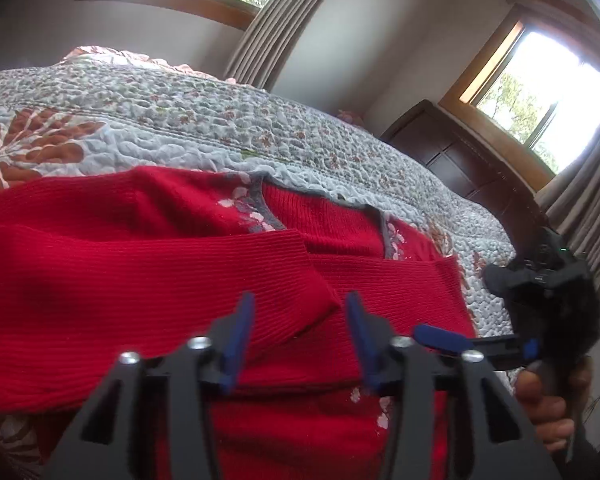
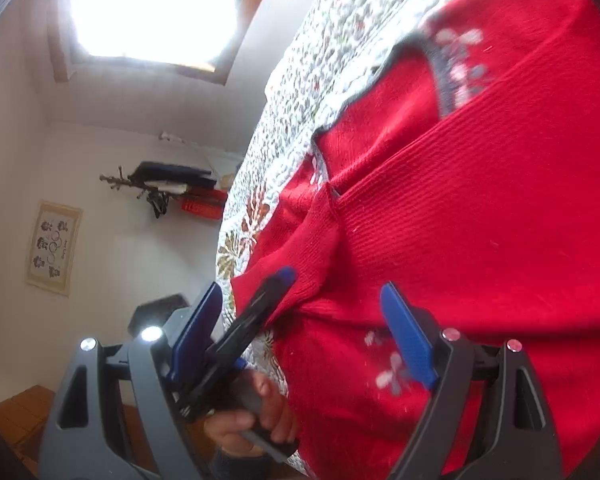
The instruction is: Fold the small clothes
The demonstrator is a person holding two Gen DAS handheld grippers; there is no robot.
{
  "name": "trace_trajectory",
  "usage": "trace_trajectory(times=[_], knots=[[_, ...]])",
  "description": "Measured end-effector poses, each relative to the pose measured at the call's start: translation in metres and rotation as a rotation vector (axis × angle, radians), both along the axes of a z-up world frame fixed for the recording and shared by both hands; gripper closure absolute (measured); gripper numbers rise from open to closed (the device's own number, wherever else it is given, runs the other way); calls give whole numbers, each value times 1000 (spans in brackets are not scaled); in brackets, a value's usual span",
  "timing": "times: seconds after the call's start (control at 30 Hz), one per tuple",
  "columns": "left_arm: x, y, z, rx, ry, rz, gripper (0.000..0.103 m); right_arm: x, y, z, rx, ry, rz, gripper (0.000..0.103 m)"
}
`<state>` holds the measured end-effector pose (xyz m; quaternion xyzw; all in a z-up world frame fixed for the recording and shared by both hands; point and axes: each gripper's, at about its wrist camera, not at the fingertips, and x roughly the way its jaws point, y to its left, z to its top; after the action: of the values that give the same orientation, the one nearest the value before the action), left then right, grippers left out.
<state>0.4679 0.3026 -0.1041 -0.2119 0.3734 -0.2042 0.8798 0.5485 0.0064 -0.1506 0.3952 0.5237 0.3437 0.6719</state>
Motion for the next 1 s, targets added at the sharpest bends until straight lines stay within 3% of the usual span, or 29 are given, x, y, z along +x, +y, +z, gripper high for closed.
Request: trace_trajectory(times=[0.07, 0.2, 0.33, 0.43, 0.53, 0.73, 0.83, 0.87, 1.0], knots=[[-21, 16, 6, -41, -25, -6, 32, 11, 11, -8, -17, 21, 18, 25], [-76, 58, 7, -73, -54, 46, 27, 22, 28, -9, -58, 22, 78, 40], [-139, 97, 1, -96, -73, 129, 23, 33, 46, -7, -205, 26, 127, 46], [-177, 116, -9, -145, -59, 172, 22, 35, 55, -4, -249, 30, 135, 44], [-202, 123, -16, -158, -48, 194, 22, 41, 62, -3, -231, 34, 148, 44], [-233, 128, -24, -183, -27, 201, 22, 51, 60, -14, -180, 38, 135, 70], [-237, 130, -25, -168, -15, 211, 22, 51, 67, -13, -211, 15, 114, 96], [-238, 130, -25, -166, -12, 213, 22, 50, 66, -11, -223, -1, 111, 100], [-242, 136, -21, -162, -14, 228, 22, 53, 66, 9, -268, -66, 100, 101]])
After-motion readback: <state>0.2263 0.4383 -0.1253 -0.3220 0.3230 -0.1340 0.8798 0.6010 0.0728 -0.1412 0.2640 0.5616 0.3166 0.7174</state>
